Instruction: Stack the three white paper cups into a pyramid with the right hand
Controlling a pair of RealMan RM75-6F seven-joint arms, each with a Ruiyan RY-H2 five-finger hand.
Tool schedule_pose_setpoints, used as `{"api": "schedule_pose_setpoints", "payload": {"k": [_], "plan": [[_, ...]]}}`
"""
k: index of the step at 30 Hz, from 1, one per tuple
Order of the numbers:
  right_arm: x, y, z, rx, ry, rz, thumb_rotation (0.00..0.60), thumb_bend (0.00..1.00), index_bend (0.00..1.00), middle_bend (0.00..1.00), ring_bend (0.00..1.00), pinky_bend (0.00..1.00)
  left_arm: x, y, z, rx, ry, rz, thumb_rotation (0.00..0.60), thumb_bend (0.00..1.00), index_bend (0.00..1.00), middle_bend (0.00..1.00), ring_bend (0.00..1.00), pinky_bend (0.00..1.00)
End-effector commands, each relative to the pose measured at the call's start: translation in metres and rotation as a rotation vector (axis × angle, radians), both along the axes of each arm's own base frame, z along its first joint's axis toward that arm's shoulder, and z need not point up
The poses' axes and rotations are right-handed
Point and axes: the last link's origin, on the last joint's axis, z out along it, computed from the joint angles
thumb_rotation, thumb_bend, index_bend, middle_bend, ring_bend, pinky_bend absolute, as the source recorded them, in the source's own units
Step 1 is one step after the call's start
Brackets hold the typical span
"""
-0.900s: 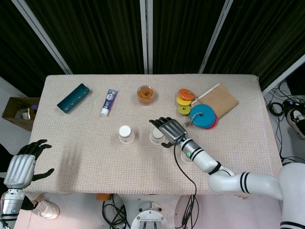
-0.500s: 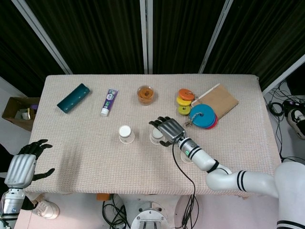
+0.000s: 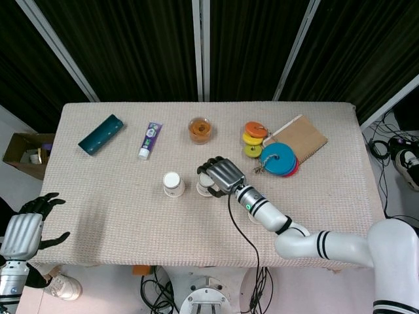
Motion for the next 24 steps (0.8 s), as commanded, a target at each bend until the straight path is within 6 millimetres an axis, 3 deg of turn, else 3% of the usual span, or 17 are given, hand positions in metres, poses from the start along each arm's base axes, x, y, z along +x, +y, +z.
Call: {"api": "schedule_pose_setpoints", "payload": {"k": [1, 13, 24], "plan": [[0.009, -0.003, -0.009, -0.004, 0.006, 0.012, 0.600, 0.35, 0.33, 0.42, 0.19, 0.26, -0.001, 0.000, -0.001, -0.001, -0.005, 0.001, 0.600, 0.00, 0.29, 0.19, 0.19, 0.24], [0.033, -0.006, -0.042, 0.010, -0.010, 0.023, 0.600, 0.35, 0.33, 0.41, 0.19, 0.26, -0.011, -0.003, 0.000, -0.012, -0.004, 0.031, 0.600, 0.00, 0.29, 0.19, 0.19, 0.24], [0.034, -0.003, -0.050, 0.025, -0.006, 0.026, 0.600, 0.35, 0.33, 0.39, 0.19, 0.26, -0.015, -0.006, -0.001, -0.014, -0.013, 0.041, 0.600, 0.00, 0.29, 0.19, 0.19, 0.24]]}}
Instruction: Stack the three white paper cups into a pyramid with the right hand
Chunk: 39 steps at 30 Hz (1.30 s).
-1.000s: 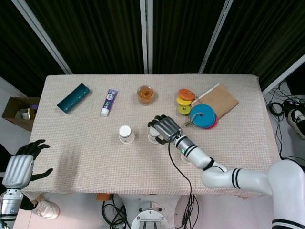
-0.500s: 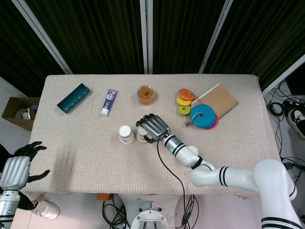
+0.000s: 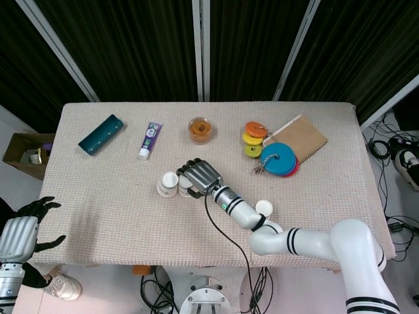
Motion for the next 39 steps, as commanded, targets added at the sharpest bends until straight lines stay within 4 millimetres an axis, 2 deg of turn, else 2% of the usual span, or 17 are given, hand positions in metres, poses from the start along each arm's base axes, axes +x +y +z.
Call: {"api": "schedule_pose_setpoints", "payload": {"k": [1, 2, 4, 7, 12, 15, 17, 22, 25, 28, 31, 34, 39], "plan": [[-0.002, 0.001, 0.001, 0.002, 0.007, -0.001, 0.600, 0.35, 0.32, 0.39, 0.19, 0.26, 0.000, 0.000, 0.000, 0.000, -0.001, -0.002, 0.600, 0.00, 0.29, 0.19, 0.19, 0.24], [-0.003, 0.001, 0.002, 0.005, 0.013, -0.002, 0.600, 0.34, 0.30, 0.37, 0.19, 0.25, 0.000, 0.000, 0.000, 0.000, -0.002, -0.003, 0.600, 0.00, 0.29, 0.19, 0.19, 0.24], [-0.005, 0.001, 0.003, 0.015, 0.023, -0.007, 0.600, 0.30, 0.19, 0.30, 0.17, 0.21, 0.001, 0.001, 0.000, 0.001, -0.003, -0.006, 0.600, 0.00, 0.29, 0.19, 0.19, 0.24], [-0.003, 0.003, 0.006, 0.017, 0.014, -0.007, 0.600, 0.26, 0.08, 0.21, 0.14, 0.18, 0.002, 0.001, -0.001, 0.003, -0.005, -0.010, 0.600, 0.00, 0.29, 0.19, 0.19, 0.24], [-0.005, 0.006, 0.014, 0.007, 0.007, 0.004, 0.600, 0.26, 0.03, 0.16, 0.14, 0.17, 0.003, 0.002, 0.000, 0.006, -0.003, -0.015, 0.600, 0.00, 0.29, 0.19, 0.19, 0.24], [-0.010, 0.011, 0.031, -0.006, -0.018, 0.011, 0.600, 0.26, 0.01, 0.15, 0.14, 0.16, 0.005, 0.002, 0.002, 0.009, -0.001, -0.019, 0.600, 0.00, 0.29, 0.19, 0.19, 0.24], [-0.019, 0.018, 0.051, -0.035, -0.031, 0.022, 0.600, 0.26, 0.01, 0.16, 0.14, 0.16, 0.005, 0.002, 0.002, 0.010, -0.001, -0.021, 0.600, 0.00, 0.29, 0.19, 0.19, 0.24], [-0.059, 0.048, 0.112, -0.095, -0.048, 0.022, 0.600, 0.26, 0.03, 0.22, 0.14, 0.17, 0.006, 0.004, 0.001, 0.007, -0.004, -0.028, 0.600, 0.00, 0.29, 0.19, 0.19, 0.24], [-0.093, 0.068, 0.140, -0.094, -0.043, -0.023, 0.600, 0.25, 0.08, 0.24, 0.14, 0.18, 0.009, 0.007, 0.000, 0.004, -0.015, -0.041, 0.600, 0.00, 0.29, 0.19, 0.19, 0.24], [-0.127, 0.088, 0.161, -0.082, -0.034, -0.080, 0.600, 0.21, 0.09, 0.24, 0.14, 0.18, 0.011, 0.010, -0.002, 0.000, -0.017, -0.053, 0.600, 0.00, 0.29, 0.19, 0.19, 0.24], [-0.153, 0.102, 0.172, -0.081, -0.019, -0.113, 0.600, 0.19, 0.09, 0.24, 0.14, 0.18, 0.014, 0.013, -0.004, -0.008, -0.020, -0.065, 0.600, 0.00, 0.29, 0.19, 0.19, 0.24], [-0.173, 0.110, 0.174, -0.084, 0.017, -0.130, 0.600, 0.18, 0.09, 0.23, 0.14, 0.18, 0.018, 0.014, -0.006, -0.019, -0.025, -0.077, 0.600, 0.00, 0.29, 0.19, 0.19, 0.24], [-0.191, 0.112, 0.165, -0.067, 0.062, -0.148, 0.600, 0.18, 0.09, 0.22, 0.14, 0.18, 0.020, 0.013, -0.006, -0.019, -0.025, -0.080, 0.600, 0.00, 0.29, 0.19, 0.19, 0.24]]}}
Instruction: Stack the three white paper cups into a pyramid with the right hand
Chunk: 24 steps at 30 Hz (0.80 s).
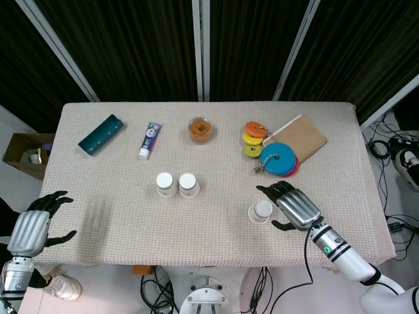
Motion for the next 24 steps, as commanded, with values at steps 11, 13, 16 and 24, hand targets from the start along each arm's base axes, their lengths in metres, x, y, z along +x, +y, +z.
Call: {"api": "schedule_pose_setpoints", "payload": {"k": [11, 13, 16, 24], "plan": [[-0.006, -0.012, -0.026, 0.009, 0.104, 0.067, 0.600, 0.26, 0.12, 0.23, 0.14, 0.18, 0.000, -0.004, 0.003, 0.006, 0.004, 0.010, 0.600, 0.00, 0.29, 0.19, 0.19, 0.24], [-0.003, -0.014, -0.032, 0.014, 0.115, 0.088, 0.600, 0.29, 0.14, 0.24, 0.14, 0.18, 0.000, -0.004, 0.003, 0.004, 0.006, 0.010, 0.600, 0.00, 0.29, 0.19, 0.19, 0.24], [0.000, -0.014, -0.038, 0.021, 0.122, 0.110, 0.600, 0.29, 0.19, 0.25, 0.14, 0.18, 0.000, -0.005, 0.004, 0.005, 0.007, 0.015, 0.600, 0.00, 0.29, 0.19, 0.19, 0.24], [0.000, -0.015, -0.043, 0.028, 0.132, 0.137, 0.600, 0.31, 0.26, 0.30, 0.14, 0.18, -0.002, -0.006, 0.006, 0.011, 0.010, 0.026, 0.600, 0.00, 0.29, 0.19, 0.19, 0.24]]}}
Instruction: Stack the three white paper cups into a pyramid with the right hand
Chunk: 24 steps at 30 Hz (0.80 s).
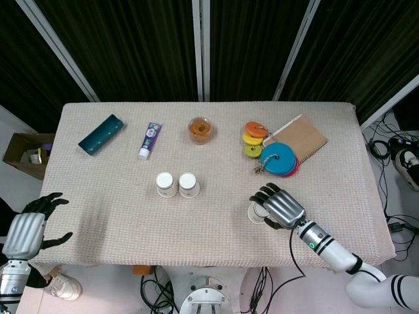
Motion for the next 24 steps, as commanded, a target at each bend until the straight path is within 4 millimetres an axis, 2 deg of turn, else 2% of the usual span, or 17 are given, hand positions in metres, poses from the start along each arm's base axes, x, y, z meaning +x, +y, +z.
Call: {"api": "schedule_pose_setpoints", "payload": {"k": [1, 6, 9, 11, 15, 24], "plan": [[0.000, 0.000, 0.000, -0.009, -0.002, 0.007, 0.600, 0.31, 0.28, 0.32, 0.15, 0.18, 0.000, 0.000, 0.000, -0.002, 0.000, 0.002, 0.600, 0.00, 0.29, 0.19, 0.19, 0.24], [0.004, -0.001, 0.007, -0.053, -0.024, 0.036, 0.600, 0.36, 0.45, 0.47, 0.25, 0.21, -0.001, 0.000, 0.000, -0.001, -0.002, 0.003, 0.600, 0.00, 0.29, 0.19, 0.19, 0.24], [0.016, -0.004, 0.018, -0.082, -0.078, 0.055, 0.600, 0.36, 0.47, 0.48, 0.26, 0.21, -0.001, 0.000, 0.002, -0.004, 0.005, 0.007, 0.600, 0.00, 0.29, 0.19, 0.19, 0.24], [0.031, -0.011, 0.025, -0.086, -0.119, 0.069, 0.600, 0.36, 0.47, 0.48, 0.26, 0.21, -0.001, 0.001, 0.003, 0.000, 0.009, 0.008, 0.600, 0.00, 0.29, 0.19, 0.19, 0.24], [0.074, -0.030, 0.025, -0.064, -0.153, 0.133, 0.600, 0.36, 0.47, 0.47, 0.26, 0.21, 0.001, 0.001, 0.003, -0.007, 0.015, -0.004, 0.600, 0.00, 0.29, 0.19, 0.19, 0.24], [0.189, -0.077, -0.010, 0.067, -0.215, 0.185, 0.600, 0.36, 0.47, 0.45, 0.26, 0.21, 0.003, -0.002, 0.002, -0.010, 0.012, -0.007, 0.600, 0.00, 0.29, 0.19, 0.19, 0.24]]}}
